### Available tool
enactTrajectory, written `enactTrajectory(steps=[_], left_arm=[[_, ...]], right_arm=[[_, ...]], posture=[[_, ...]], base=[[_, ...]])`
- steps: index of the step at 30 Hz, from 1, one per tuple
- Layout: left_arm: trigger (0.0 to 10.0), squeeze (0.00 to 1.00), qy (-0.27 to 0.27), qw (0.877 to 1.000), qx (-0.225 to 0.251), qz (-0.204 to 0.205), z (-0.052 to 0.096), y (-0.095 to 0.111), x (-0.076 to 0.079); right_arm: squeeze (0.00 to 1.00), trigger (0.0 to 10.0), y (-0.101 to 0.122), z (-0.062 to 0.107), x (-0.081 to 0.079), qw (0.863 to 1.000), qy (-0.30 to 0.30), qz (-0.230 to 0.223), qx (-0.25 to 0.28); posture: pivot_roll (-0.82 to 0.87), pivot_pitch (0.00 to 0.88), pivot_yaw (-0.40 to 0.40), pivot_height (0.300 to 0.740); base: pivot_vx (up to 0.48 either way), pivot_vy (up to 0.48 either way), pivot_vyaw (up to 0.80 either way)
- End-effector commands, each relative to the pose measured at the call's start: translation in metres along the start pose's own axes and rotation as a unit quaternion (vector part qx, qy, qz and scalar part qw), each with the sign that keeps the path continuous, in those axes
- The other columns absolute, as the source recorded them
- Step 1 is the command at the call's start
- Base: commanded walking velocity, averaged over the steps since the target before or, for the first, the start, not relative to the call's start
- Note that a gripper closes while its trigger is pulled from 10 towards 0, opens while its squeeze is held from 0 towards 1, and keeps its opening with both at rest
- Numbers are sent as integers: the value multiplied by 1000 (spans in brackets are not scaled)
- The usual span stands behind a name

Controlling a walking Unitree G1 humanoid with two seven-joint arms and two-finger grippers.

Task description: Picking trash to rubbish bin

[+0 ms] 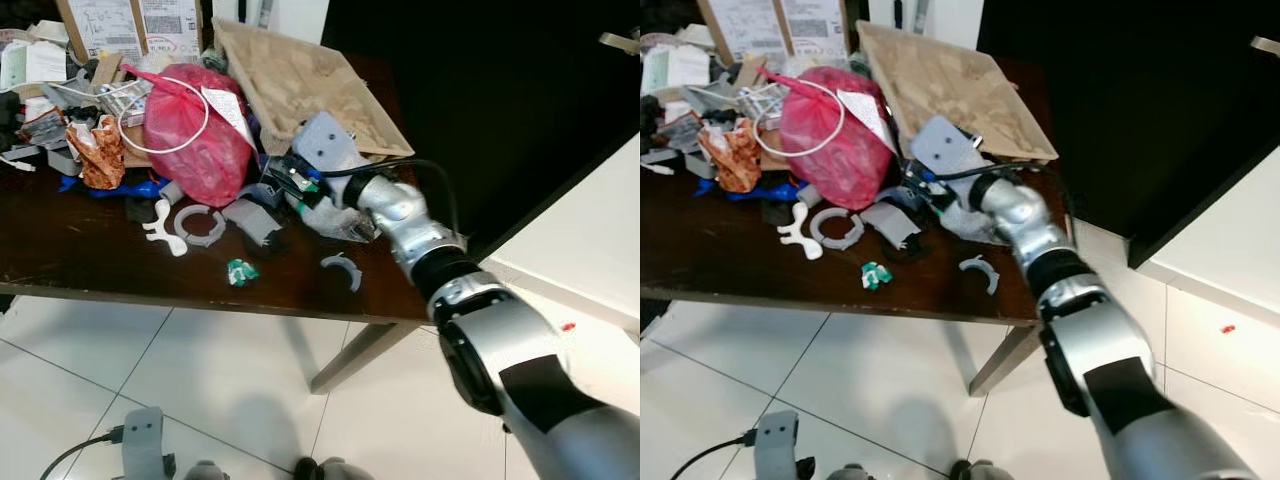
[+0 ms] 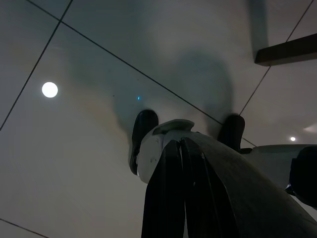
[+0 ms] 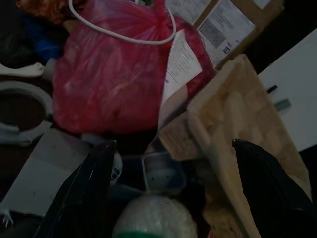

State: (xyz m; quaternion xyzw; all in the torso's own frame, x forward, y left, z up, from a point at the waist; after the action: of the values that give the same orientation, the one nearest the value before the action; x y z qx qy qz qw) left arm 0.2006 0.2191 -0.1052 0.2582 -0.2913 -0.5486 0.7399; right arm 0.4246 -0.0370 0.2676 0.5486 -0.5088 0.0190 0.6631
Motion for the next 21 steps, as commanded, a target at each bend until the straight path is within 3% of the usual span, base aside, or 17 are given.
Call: enactTrajectory(steps=[1,3,7,13,17,21], left_arm=[[10000,0,-5,1000,-27,4,5,-20,6],[10000,0,-6,1000,-28,3,5,-21,7],[10000,0,-7,1000,-29,2,5,-21,7],[10000,0,-11,1000,-26,1,5,-21,11],[10000,0,-14,1000,-23,2,5,-22,13],[10000,0,-14,1000,-21,2,5,-22,14]], right_arm=[[0,10000,-5,8,6,1000,3,5,-4],[0,10000,-3,10,21,999,-29,17,-8],[0,10000,-1,8,26,998,-51,35,-14],[0,10000,5,-7,8,998,-48,45,-15],[0,10000,15,-19,-10,997,-13,79,-7],[0,10000,21,-24,-12,996,-14,88,-1]], posture=[[253,237,-171,740],[253,237,-172,740],[248,239,-170,740],[247,252,-177,740],[251,263,-182,740],[258,271,-192,740]], base=[[0,0,0],[0,0,0],[0,0,0],[0,0,0],[0,0,0],[0,0,0]])
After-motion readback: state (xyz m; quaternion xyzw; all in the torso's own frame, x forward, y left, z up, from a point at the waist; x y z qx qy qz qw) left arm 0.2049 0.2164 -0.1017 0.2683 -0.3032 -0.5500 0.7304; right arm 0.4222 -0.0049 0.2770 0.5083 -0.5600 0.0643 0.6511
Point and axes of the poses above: a point about 5 cm out from each wrist's last joint towards the gripper, its own z axis pointing back from the gripper into the wrist, its own y axis along the axis of the wrist's last joint, x = y × z, the point moved 4 cm from there along -z, pointing out of the wrist towards the gripper, and after that the axes turned 4 degrees about z, right-handed, at the moved point
